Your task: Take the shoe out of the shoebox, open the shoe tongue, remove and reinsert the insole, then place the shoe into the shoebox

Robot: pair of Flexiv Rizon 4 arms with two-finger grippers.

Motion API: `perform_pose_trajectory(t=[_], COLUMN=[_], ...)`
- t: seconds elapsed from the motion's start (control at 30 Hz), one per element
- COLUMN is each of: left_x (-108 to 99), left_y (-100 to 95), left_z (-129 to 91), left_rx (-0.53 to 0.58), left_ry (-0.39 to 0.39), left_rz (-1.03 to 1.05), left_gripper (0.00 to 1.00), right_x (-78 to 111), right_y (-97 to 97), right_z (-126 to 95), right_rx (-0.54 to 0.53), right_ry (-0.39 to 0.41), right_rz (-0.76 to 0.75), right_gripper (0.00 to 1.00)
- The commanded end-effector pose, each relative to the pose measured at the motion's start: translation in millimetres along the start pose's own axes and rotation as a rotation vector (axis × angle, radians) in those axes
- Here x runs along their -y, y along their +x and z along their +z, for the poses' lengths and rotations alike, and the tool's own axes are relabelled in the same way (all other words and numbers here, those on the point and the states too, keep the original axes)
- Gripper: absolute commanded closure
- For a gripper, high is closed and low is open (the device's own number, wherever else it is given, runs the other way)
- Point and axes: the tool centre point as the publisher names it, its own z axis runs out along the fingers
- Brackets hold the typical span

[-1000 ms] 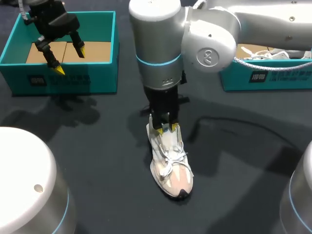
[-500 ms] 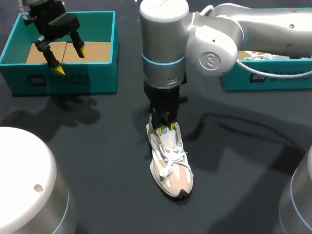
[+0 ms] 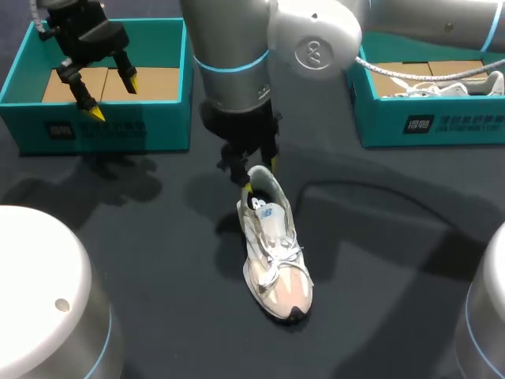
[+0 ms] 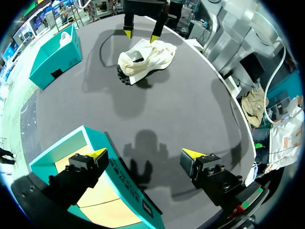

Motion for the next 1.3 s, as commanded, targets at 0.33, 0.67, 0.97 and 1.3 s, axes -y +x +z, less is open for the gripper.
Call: perform_pose_trajectory(t=[0.33,0.67,0.97,1.3], left_x=[0,0,0,0], left_y=[0.7,0.7,0.7,0.7], left_z=[0,0,0,0], left_rx=[0.001,0.001,0.001,0.001], left_ry=[-0.002,-0.002,-0.002,-0.002], left_rz=[0.0,0.0,0.0,0.0], left_gripper=[0.0,0.0,0.0,0.0], right_x=[-10.1,-42.7,-48.1,-49.2], right_y=[-12.0,-35.3,-48.6,-57.4], right_z=[5,29,58,85], right_rx=[0.018,0.047,0.007,-0.016], right_ry=[-0.061,-0.042,-0.064,-0.11], right_rz=[-0.849,-0.975,-0.952,-0.873], right_gripper=[0.0,0.0,0.0,0.0])
